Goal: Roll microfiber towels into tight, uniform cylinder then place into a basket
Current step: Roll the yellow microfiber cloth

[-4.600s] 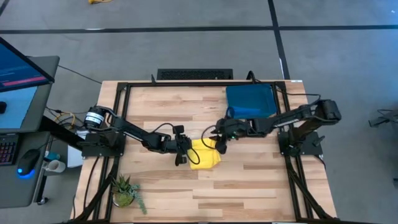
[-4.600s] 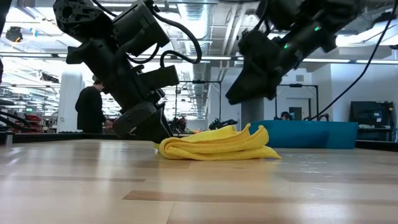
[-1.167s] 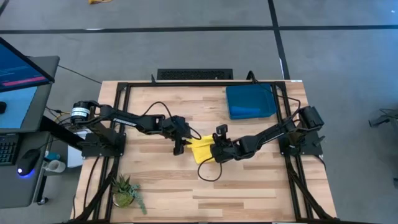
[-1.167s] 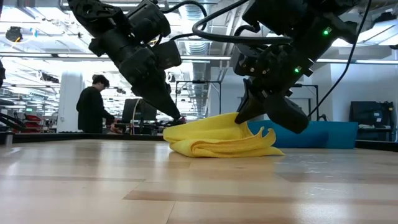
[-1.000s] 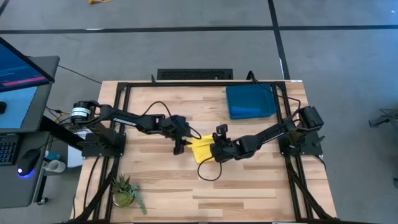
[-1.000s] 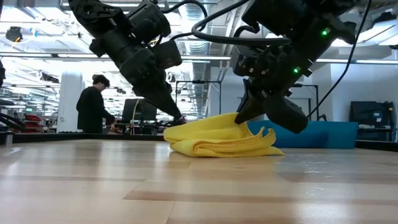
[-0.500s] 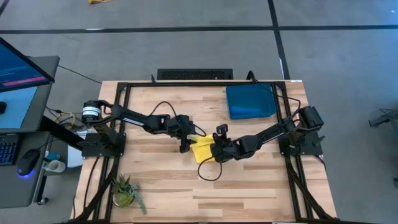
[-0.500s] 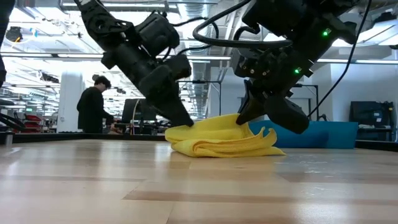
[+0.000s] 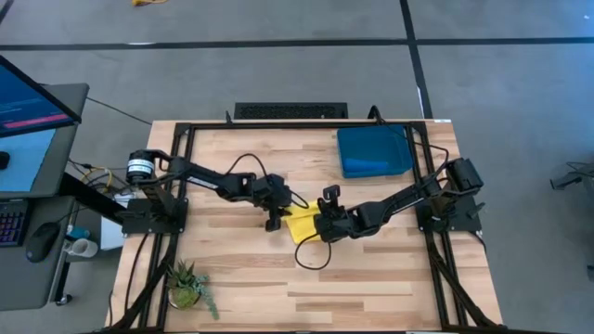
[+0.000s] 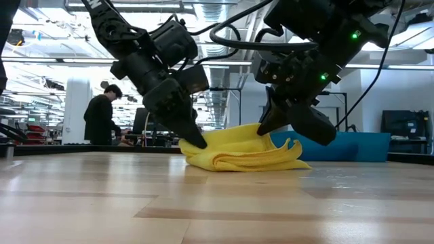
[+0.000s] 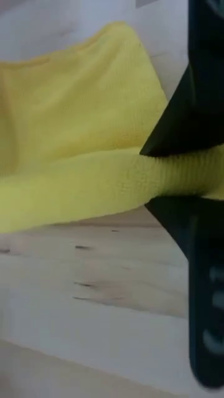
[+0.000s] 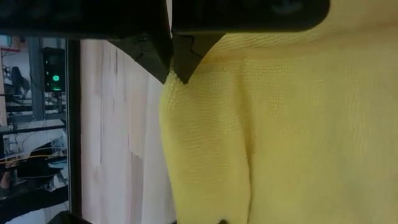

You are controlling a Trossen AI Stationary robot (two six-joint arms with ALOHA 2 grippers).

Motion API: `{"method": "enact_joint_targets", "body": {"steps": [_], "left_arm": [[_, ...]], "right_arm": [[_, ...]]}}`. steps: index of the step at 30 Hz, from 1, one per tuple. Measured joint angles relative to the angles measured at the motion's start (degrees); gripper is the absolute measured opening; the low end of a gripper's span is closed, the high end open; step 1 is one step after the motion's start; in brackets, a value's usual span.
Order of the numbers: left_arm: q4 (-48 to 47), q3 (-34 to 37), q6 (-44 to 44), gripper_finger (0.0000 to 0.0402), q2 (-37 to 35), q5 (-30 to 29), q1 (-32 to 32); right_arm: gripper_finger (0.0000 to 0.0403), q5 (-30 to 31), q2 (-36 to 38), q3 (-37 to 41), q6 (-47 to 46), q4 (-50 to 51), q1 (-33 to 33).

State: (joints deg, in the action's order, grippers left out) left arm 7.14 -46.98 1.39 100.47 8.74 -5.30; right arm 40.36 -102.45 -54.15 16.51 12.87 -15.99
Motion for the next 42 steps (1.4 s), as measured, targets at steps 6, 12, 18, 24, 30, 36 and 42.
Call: {"method": "enact_joint_targets", "body": {"steps": [6, 12, 18, 24, 30, 36, 42], "left_arm": [[-0.11, 0.0, 5.68, 0.0013, 0.0, -4.41, 2.19], [-3.43, -1.33, 12.1, 0.0019, 0.0, -14.58, 5.61], [-11.11, -5.61, 16.95, 0.001, -0.01, -28.37, 10.32], [-12.36, -6.54, 20.75, 0.0012, -0.04, -34.69, 14.25], [-13.16, -6.54, 25.63, 0.0013, -0.04, -40.62, 16.55], [-13.09, -6.54, 32.12, 0.0013, -0.07, -43.79, 17.82], [-13.08, -6.54, 35.3, 0.0013, -0.07, -47.09, 18.75]], "right_arm": [[0.0014, -0.23, 0.0, 0.0, -4.91, -0.06, -0.02], [0.0021, -2.26, 0.0, 0.0, -11.13, -0.08, -0.96], [0.0027, -5.98, 0.0, 0.0, -19.54, -0.27, -1.68], [0.0069, -6.17, 0.0, 0.0, -25.97, -0.05, -1.6], [0.0131, -6.28, 0.04, -1.76, -26.31, 0.93, -1.66], [0.0157, -4.58, 0.48, -7.18, -27.7, 4.06, -2.96], [0.0144, -1.46, 0.5, -8.98, -32.81, 2.71, -1.36]]}}
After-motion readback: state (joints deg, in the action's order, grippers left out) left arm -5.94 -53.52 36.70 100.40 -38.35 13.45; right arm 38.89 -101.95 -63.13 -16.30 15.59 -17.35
